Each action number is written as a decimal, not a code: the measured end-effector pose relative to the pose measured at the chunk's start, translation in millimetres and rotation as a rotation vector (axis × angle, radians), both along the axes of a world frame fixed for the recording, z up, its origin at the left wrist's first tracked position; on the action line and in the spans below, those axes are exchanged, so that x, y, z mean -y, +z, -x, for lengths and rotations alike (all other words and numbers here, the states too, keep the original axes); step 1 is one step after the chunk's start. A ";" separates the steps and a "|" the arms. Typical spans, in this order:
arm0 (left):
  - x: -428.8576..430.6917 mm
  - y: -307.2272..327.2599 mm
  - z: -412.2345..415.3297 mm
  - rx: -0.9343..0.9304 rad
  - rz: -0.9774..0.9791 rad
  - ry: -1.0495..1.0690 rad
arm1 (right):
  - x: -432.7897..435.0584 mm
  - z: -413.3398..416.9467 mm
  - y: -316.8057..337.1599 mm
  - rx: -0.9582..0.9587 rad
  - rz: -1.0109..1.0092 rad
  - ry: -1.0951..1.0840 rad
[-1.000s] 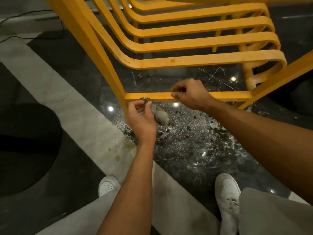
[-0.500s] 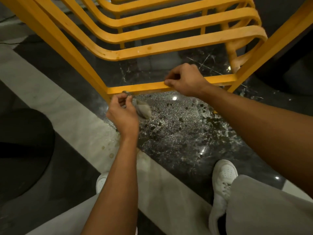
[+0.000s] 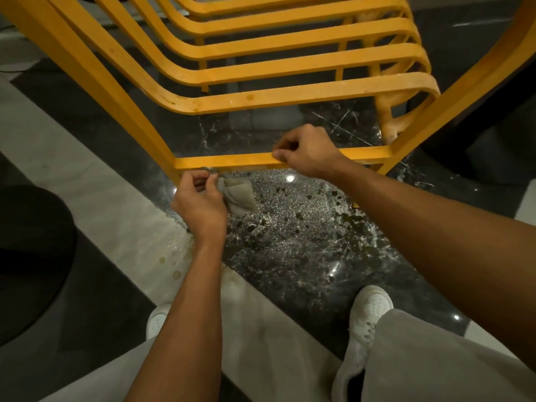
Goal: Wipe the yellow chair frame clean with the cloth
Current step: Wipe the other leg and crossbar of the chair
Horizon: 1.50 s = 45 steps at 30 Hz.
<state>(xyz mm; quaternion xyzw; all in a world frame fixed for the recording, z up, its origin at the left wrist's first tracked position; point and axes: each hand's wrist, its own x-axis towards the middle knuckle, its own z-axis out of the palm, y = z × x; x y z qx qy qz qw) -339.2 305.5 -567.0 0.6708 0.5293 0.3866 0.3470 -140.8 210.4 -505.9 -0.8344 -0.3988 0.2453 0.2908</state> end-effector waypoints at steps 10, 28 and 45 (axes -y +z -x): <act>3.5 4.9 -0.8 -0.017 -0.018 -0.025 | 1.0 -0.8 0.8 -0.002 0.011 0.027; 13.5 4.7 -10.2 -0.005 0.010 -0.099 | 0.6 -0.3 -0.1 -0.004 0.025 0.030; 22.0 3.8 -20.0 -0.044 0.001 -0.199 | 0.1 -3.4 -0.9 -0.005 0.016 0.034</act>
